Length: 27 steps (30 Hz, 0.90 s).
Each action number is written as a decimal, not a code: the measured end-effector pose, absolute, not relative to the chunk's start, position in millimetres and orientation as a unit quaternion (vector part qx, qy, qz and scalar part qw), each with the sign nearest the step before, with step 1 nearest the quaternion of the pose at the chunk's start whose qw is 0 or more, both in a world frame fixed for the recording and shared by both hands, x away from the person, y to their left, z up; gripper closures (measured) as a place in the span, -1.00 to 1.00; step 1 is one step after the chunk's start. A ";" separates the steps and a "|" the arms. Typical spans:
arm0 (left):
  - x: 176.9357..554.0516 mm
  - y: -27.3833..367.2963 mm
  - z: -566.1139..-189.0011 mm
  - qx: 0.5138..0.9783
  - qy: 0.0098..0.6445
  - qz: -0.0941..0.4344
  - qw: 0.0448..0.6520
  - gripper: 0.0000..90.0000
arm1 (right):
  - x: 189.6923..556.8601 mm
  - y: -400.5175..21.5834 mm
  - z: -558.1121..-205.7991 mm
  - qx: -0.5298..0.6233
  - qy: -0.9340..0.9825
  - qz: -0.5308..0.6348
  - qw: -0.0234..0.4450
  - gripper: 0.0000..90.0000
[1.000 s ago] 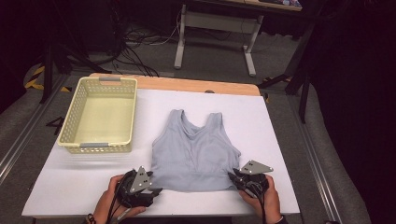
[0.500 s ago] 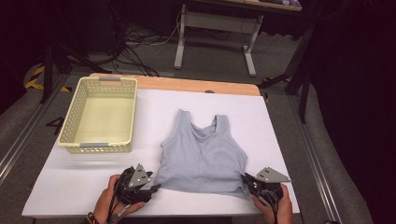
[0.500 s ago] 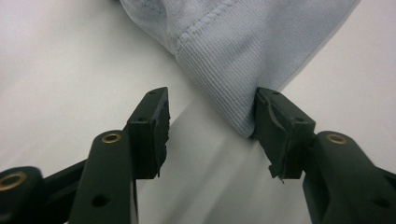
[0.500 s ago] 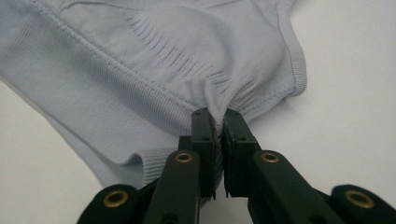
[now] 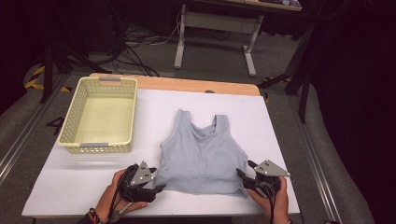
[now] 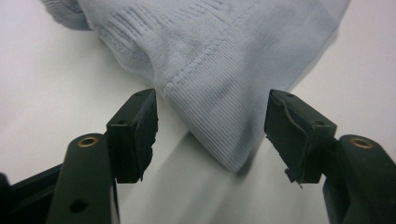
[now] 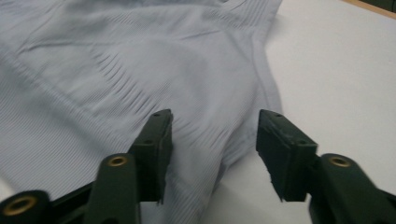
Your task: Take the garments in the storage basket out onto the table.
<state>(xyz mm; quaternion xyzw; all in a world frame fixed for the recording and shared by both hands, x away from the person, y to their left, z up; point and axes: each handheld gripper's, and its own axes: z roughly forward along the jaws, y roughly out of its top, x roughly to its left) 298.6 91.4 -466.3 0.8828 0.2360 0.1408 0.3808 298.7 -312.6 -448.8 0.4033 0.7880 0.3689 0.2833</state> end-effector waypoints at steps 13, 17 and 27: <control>319.4 89.0 -467.3 0.899 0.205 0.114 0.370 0.44 | 362.1 -321.4 -462.0 0.467 0.771 0.366 0.231 -0.24; 324.4 90.2 -466.0 0.903 0.192 0.115 0.366 0.86 | 373.7 -317.2 -462.1 0.451 0.792 0.361 0.199 0.22; 331.1 108.2 -451.5 0.896 0.202 0.138 0.371 0.90 | 388.9 -298.4 -459.6 0.418 0.807 0.361 0.209 0.77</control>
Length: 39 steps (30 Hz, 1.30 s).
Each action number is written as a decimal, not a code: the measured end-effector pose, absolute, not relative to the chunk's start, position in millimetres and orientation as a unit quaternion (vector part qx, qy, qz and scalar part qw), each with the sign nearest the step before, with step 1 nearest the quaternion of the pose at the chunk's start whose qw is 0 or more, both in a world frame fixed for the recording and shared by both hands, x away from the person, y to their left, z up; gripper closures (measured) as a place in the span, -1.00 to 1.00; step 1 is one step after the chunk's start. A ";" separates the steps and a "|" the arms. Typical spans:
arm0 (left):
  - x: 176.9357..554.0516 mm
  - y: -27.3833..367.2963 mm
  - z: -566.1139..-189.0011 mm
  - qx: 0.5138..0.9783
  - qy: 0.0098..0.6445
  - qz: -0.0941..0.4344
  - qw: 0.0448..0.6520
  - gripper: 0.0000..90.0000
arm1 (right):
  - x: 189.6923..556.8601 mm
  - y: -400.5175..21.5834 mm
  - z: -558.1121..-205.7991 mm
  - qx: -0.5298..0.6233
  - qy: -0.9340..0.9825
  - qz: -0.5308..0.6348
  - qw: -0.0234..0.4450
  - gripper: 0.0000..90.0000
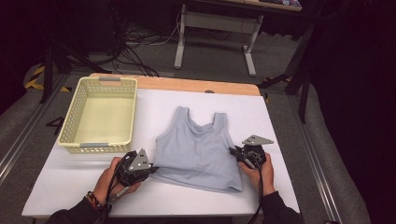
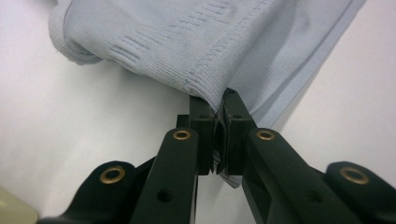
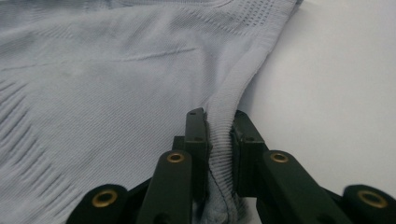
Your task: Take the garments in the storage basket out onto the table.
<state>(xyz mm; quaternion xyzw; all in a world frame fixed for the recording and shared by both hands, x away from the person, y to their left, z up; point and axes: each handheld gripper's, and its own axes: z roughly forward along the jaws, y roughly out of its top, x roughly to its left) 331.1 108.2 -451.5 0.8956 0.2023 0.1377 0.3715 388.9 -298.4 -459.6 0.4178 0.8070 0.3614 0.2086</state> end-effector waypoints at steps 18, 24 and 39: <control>296.1 116.9 -433.9 0.856 0.198 0.146 0.456 0.55 | 390.6 -309.0 -439.3 0.428 0.778 0.373 0.269 0.78; 307.7 107.8 -430.4 0.853 0.199 0.143 0.460 0.58 | 403.3 -299.2 -411.2 0.388 0.772 0.419 0.278 0.99; 340.6 88.3 -472.3 0.886 0.197 0.091 0.409 0.73 | 492.7 -232.4 -454.3 0.312 0.875 0.282 0.239 0.99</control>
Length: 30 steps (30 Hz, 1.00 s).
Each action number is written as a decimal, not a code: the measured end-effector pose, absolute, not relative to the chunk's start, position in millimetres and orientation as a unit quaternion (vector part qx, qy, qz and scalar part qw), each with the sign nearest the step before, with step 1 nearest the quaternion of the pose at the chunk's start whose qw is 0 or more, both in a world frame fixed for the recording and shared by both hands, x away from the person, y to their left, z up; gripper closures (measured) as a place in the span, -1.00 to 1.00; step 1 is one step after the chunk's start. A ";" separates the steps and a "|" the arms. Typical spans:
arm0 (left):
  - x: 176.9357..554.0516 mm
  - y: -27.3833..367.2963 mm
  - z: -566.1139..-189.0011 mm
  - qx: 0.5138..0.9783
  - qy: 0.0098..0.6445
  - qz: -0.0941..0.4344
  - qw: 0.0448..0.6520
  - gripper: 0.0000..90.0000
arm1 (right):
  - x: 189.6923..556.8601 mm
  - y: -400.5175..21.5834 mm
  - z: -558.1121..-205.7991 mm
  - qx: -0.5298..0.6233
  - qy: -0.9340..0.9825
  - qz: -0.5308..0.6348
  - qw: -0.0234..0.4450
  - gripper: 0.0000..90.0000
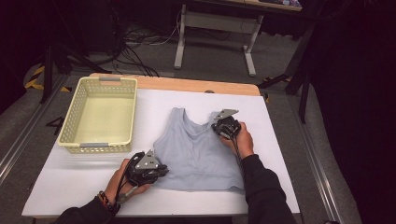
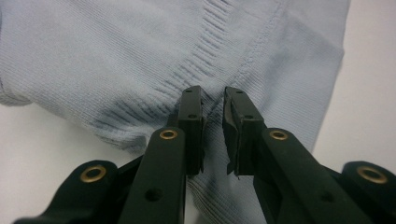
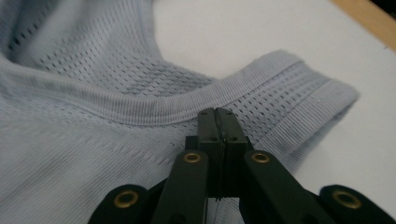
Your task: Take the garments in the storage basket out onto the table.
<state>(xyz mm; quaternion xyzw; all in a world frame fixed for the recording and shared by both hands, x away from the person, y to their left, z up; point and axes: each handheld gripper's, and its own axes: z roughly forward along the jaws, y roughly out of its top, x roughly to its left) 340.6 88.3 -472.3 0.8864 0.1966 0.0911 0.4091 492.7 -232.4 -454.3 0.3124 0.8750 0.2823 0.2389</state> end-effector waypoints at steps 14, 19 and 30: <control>340.5 85.6 -473.2 0.887 0.202 0.062 0.411 0.71 | 521.8 -233.9 -453.9 0.363 0.851 0.233 0.300 0.99; 338.4 84.7 -473.6 0.886 0.205 0.065 0.411 0.72 | 529.4 -232.8 -453.4 0.381 0.843 0.224 0.307 0.97; 333.6 81.7 -473.5 0.888 0.200 0.086 0.404 0.73 | 519.9 -238.4 -440.0 0.407 0.812 0.246 0.339 0.73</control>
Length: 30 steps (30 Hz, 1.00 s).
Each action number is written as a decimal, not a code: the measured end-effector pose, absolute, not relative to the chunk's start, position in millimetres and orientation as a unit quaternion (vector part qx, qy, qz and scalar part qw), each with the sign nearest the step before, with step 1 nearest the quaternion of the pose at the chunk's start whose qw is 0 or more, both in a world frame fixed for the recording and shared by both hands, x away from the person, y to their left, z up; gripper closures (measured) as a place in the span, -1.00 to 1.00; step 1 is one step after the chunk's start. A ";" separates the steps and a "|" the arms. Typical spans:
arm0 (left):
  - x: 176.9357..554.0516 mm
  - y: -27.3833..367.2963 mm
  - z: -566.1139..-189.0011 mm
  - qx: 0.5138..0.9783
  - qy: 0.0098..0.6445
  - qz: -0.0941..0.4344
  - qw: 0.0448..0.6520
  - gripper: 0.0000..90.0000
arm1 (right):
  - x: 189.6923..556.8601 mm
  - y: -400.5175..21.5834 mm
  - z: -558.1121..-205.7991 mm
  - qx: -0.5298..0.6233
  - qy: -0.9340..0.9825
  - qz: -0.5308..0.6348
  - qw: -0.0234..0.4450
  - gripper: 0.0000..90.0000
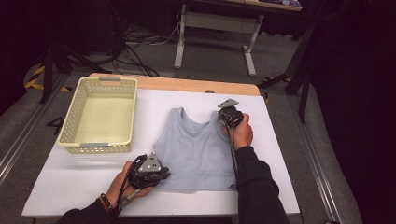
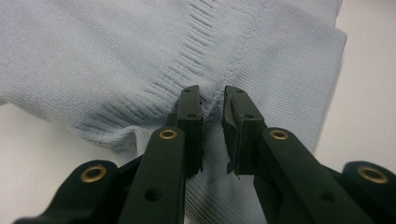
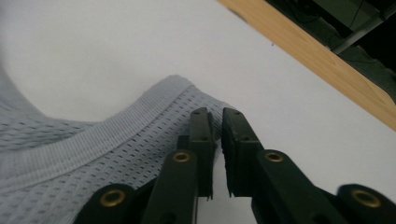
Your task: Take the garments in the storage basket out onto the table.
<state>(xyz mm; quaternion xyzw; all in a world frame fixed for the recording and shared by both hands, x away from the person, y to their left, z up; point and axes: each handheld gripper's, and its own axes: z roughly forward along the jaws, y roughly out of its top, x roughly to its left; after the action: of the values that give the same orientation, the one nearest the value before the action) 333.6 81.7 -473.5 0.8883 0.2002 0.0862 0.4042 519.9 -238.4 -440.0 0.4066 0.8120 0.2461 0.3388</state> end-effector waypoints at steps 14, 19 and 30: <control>333.0 81.3 -473.5 0.890 0.193 0.095 0.401 0.74 | 413.3 -288.7 -423.6 0.422 0.752 0.396 0.317 0.16; 333.1 80.3 -473.5 0.888 0.204 0.099 0.400 0.79 | 394.8 -306.0 -443.7 0.443 0.769 0.363 0.282 0.12; 331.0 77.4 -472.0 0.898 0.180 0.117 0.385 0.87 | 381.6 -325.0 -445.0 0.455 0.764 0.382 0.253 0.18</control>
<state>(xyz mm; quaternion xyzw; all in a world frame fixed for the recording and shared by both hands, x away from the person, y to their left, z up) 331.0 77.4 -472.0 0.8977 0.1803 0.1170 0.3846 381.6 -325.0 -445.0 0.4551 0.7637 0.3818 0.2529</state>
